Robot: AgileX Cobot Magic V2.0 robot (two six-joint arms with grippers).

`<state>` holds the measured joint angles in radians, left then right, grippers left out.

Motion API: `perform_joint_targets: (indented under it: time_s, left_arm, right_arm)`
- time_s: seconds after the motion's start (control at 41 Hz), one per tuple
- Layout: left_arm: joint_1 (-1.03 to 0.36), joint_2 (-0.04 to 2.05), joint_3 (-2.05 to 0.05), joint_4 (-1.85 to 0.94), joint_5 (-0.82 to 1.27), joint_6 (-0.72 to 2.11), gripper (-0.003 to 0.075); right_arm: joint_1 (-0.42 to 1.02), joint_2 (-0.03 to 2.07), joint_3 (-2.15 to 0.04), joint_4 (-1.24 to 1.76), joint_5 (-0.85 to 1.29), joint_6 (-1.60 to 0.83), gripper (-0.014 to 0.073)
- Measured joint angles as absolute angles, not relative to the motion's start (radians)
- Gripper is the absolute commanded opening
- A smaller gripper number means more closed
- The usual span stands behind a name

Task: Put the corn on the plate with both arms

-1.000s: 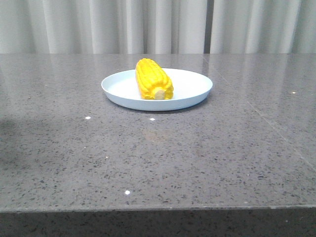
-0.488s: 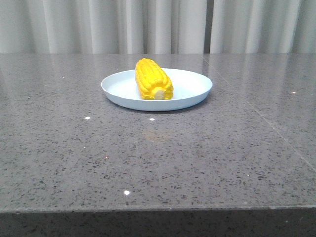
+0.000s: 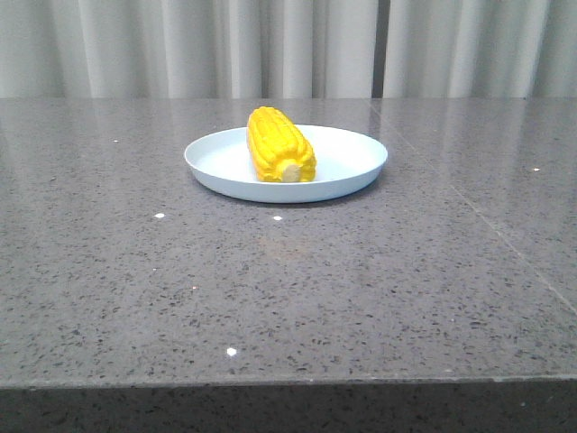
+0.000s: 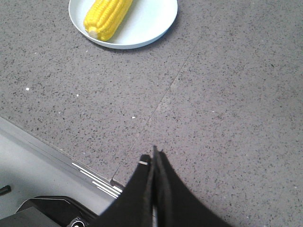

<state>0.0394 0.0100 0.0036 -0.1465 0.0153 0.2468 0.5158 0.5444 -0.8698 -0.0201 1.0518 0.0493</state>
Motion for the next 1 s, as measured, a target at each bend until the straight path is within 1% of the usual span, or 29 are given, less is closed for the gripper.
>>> perform_joint_targets:
  time_s: [0.683, 1.0]
  left_arm:
    - [0.039, -0.004, 0.004, -0.148, 0.008, 0.245, -0.002]
    - [-0.007, -0.004, 0.004, -0.109, 0.008, 0.201, -0.002]
  right_arm:
    - [0.516, 0.544, -0.87, -0.02, 1.054, 0.049, -0.0068]
    - [0.516, 0.544, -0.87, -0.02, 1.054, 0.049, -0.0068]
